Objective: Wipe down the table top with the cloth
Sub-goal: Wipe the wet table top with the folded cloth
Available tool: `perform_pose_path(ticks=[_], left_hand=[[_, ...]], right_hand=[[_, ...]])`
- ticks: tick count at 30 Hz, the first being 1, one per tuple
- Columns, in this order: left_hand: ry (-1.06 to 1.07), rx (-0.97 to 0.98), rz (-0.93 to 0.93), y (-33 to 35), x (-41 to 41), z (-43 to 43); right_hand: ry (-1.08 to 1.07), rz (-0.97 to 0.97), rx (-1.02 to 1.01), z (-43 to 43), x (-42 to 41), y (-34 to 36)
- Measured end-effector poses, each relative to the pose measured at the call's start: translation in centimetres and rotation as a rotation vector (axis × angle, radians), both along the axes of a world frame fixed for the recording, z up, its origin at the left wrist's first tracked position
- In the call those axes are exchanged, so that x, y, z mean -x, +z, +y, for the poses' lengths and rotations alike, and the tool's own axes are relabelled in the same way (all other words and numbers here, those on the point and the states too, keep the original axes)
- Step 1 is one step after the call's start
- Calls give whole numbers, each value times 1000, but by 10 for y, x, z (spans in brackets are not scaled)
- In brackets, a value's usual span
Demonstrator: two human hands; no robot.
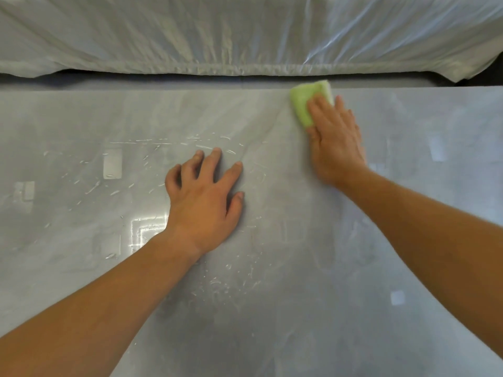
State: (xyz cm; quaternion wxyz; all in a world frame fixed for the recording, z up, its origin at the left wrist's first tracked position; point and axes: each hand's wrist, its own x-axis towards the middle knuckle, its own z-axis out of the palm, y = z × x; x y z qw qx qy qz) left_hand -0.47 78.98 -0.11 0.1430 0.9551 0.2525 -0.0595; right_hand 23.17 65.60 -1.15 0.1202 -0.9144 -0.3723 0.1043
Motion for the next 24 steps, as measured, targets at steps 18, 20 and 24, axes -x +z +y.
perform_pose_path(ticks=[18, 20, 24], left_hand=[[-35, 92, -14, 5, 11, 9], [-14, 99, -43, 7, 14, 11], [114, 30, 16, 7, 28, 8]], right_hand=[[168, -38, 4, 53, 62, -2], [427, -37, 11, 27, 66, -1], [285, -21, 48, 33, 30, -2]])
